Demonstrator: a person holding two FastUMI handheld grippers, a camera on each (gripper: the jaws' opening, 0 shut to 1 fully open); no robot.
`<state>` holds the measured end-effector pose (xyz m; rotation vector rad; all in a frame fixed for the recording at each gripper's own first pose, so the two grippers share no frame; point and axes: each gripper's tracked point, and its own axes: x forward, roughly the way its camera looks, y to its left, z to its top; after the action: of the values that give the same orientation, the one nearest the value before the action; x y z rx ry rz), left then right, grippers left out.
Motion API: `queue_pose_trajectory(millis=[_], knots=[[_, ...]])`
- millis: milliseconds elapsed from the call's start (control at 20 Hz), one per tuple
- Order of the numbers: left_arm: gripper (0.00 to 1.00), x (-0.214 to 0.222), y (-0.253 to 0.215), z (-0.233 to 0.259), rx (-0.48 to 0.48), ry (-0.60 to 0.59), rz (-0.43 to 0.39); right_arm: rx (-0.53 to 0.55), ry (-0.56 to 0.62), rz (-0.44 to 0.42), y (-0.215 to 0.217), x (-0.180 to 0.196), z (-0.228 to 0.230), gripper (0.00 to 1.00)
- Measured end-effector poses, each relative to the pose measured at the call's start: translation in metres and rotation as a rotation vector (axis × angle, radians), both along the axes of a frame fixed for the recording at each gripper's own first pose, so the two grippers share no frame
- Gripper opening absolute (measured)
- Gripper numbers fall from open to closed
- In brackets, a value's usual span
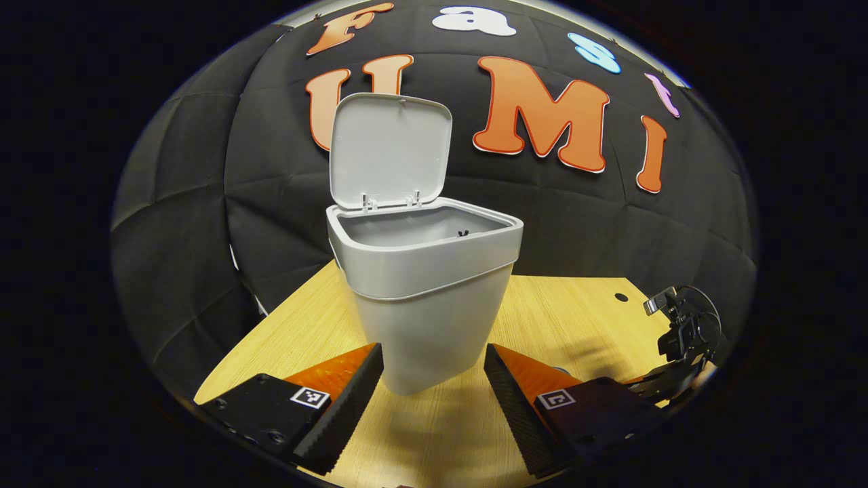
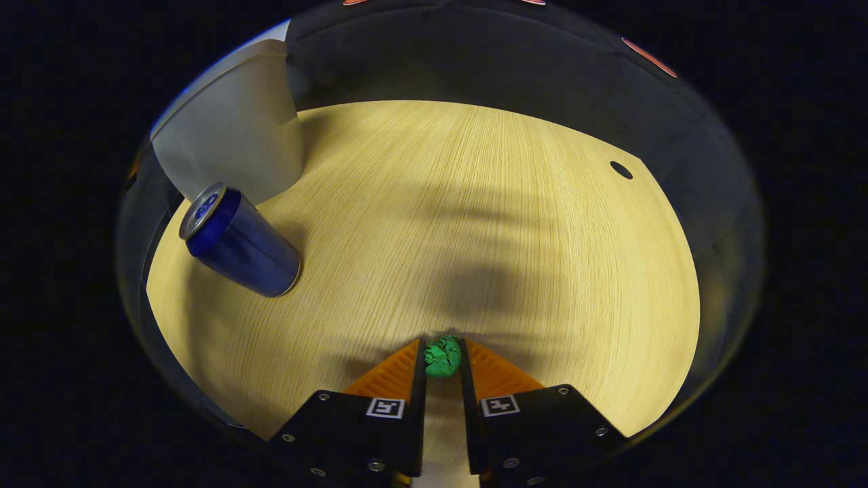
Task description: Press the lid of the desktop garbage bin to open it, pick up the crumpled paper on the desktop and throw it into the bin, then pick up the pop can on the desktop and drop it into the bin, and finally close the garbage bin lid.
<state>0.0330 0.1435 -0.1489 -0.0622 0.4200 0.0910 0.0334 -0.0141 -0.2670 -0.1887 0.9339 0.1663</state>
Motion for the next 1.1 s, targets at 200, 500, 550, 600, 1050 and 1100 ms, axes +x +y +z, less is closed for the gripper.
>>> queue_pose_trajectory(millis=[200, 500, 550, 600, 1050, 1100], knots=[[0.95, -0.006, -0.001, 0.006, 0.013, -0.006, -0.003, 0.077, -0.066, -0.006, 0.010, 0.006, 0.031, 0.16], [0.95, -0.018, -0.002, 0.032, -0.005, -0.063, 0.003, 0.217, -0.309, 0.051, 0.050, 0.069, 0.185, 0.15], [0.95, -0.021, 0.000, 0.038, -0.004, -0.074, 0.006, 0.235, -0.357, 0.075, 0.033, 0.055, 0.206, 0.15], [0.95, -0.023, 0.002, 0.042, 0.004, -0.084, 0.009, 0.239, -0.408, 0.105, 0.057, 0.080, 0.247, 0.15], [0.95, -0.049, 0.039, 0.061, 0.027, -0.120, 0.086, 0.299, -0.657, 0.428, 0.193, 0.117, 0.408, 0.15], [0.95, -0.052, 0.044, 0.061, 0.026, -0.122, 0.095, 0.289, -0.645, 0.461, 0.210, 0.120, 0.405, 0.15]])
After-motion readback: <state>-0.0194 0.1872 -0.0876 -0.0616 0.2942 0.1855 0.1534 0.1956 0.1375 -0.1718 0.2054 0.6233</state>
